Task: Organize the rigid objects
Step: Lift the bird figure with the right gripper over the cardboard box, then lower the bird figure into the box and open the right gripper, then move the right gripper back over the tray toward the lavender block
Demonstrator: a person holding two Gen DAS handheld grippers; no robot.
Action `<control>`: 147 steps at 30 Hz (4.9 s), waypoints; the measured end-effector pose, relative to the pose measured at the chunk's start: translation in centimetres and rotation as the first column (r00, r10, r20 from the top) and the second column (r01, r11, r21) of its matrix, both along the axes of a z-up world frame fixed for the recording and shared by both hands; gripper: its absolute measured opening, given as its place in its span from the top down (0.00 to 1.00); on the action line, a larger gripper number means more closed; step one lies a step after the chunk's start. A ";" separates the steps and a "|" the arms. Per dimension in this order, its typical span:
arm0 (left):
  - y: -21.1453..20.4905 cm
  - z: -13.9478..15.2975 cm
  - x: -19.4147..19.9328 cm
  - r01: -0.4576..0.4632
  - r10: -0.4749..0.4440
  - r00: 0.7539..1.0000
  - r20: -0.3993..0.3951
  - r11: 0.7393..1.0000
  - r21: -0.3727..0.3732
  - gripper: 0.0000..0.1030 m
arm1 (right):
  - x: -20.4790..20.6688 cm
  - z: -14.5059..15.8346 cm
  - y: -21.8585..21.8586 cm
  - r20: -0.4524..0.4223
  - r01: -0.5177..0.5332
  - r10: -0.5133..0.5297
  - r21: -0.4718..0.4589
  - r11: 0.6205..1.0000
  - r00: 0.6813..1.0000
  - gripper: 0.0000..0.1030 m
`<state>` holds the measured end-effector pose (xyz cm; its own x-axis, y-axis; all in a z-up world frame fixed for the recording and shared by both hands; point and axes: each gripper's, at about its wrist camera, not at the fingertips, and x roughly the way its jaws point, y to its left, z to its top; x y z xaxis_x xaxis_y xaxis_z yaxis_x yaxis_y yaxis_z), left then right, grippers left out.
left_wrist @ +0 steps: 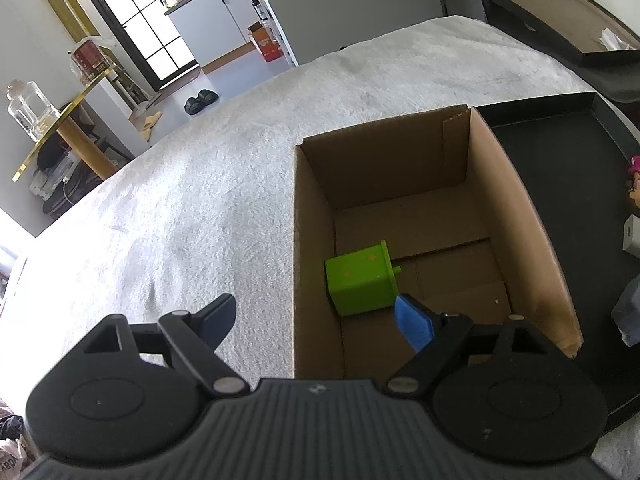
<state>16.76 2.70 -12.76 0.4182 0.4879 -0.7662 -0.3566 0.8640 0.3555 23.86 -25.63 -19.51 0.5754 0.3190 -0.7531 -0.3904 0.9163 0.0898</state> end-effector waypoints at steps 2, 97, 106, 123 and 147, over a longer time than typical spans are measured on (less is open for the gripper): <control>-0.1 0.1 0.0 0.004 -0.004 1.000 0.004 1.000 -0.002 0.17 | -0.1 0.3 0.1 0.000 -0.004 0.004 0.003 1.000 1.000 0.73; 3.4 -0.7 -2.2 0.017 -0.004 0.996 0.084 0.987 -0.159 0.90 | -3.2 8.5 14.4 0.154 -0.230 0.237 -0.065 0.971 0.959 0.51; 2.0 -0.5 -1.7 0.022 -0.016 0.999 0.051 0.992 -0.123 0.59 | -3.2 7.4 10.5 0.115 -0.167 0.175 -0.071 0.983 0.978 0.46; 0.5 0.3 -1.1 0.013 -0.012 0.999 0.037 0.999 -0.031 0.24 | -2.7 5.6 5.7 0.067 -0.084 0.088 -0.060 0.995 0.994 0.20; 0.1 -0.2 0.0 -0.008 0.008 1.000 0.006 1.000 0.017 0.19 | -2.6 0.7 5.1 -0.072 -0.129 0.123 -0.084 0.988 0.990 0.12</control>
<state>16.74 2.79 -12.92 0.4186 0.5039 -0.7556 -0.3657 0.8551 0.3677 21.24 -20.51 -18.85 0.4824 0.3162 -0.8169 -0.4993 0.8655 0.0402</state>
